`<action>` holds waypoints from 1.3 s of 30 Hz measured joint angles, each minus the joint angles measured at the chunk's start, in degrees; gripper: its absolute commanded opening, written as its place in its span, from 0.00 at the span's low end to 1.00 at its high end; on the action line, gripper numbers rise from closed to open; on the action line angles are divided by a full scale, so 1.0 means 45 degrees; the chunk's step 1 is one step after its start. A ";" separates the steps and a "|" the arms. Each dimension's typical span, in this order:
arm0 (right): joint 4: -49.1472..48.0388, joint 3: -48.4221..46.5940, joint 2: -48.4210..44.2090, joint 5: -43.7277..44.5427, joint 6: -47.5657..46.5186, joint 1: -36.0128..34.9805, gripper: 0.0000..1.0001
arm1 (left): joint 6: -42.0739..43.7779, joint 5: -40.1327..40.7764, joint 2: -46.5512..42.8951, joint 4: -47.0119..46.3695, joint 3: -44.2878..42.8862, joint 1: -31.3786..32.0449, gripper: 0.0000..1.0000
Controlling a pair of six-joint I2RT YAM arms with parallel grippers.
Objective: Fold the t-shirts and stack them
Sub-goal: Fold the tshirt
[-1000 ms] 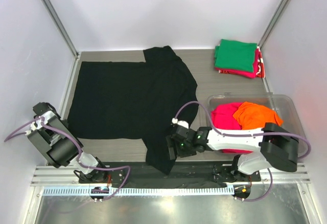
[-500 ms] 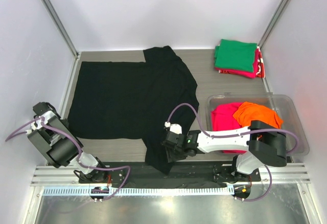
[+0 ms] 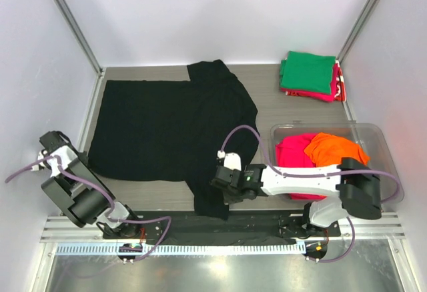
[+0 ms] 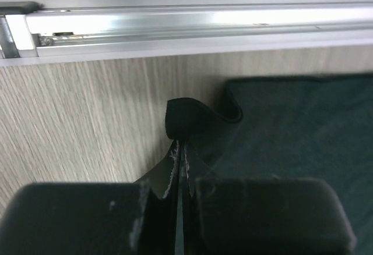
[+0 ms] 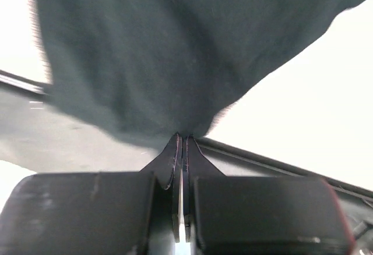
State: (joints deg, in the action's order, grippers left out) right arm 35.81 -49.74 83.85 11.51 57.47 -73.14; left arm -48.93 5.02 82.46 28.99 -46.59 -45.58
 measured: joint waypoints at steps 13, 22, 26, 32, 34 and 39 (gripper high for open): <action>0.2550 -0.3269 -0.1433 0.1603 -0.1860 0.2905 0.01 | 0.0748 -0.1418 -0.0787 0.0821 -0.0214 0.0617 0.00; 0.2788 -0.5707 0.0117 0.1098 -0.4124 0.5595 0.01 | 0.1311 -0.1472 0.0311 0.2127 -0.3643 0.2885 0.00; 0.2730 -0.6790 0.0952 0.0733 -0.4930 0.6630 0.01 | 0.1608 -0.1020 0.0797 0.2516 -0.4891 0.3808 0.00; 0.2739 -0.8155 0.2263 0.0160 -0.5999 0.8034 0.02 | 0.1967 -0.0131 0.1826 0.3133 -0.6135 0.4473 0.00; 0.2720 -0.8553 0.2686 0.0000 -0.6290 0.8354 0.01 | 0.2050 0.0199 0.2254 0.3356 -0.6620 0.4590 0.00; 0.2759 -0.9496 0.3716 -0.0374 -0.6941 0.8995 0.01 | 0.2380 0.1083 0.3298 0.3764 -0.7990 0.4818 0.00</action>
State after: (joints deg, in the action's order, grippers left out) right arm 48.23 -92.47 100.57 9.82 26.24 -32.67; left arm -38.22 9.89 97.30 45.93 -82.54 -23.90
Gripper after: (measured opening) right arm 0.026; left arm 0.005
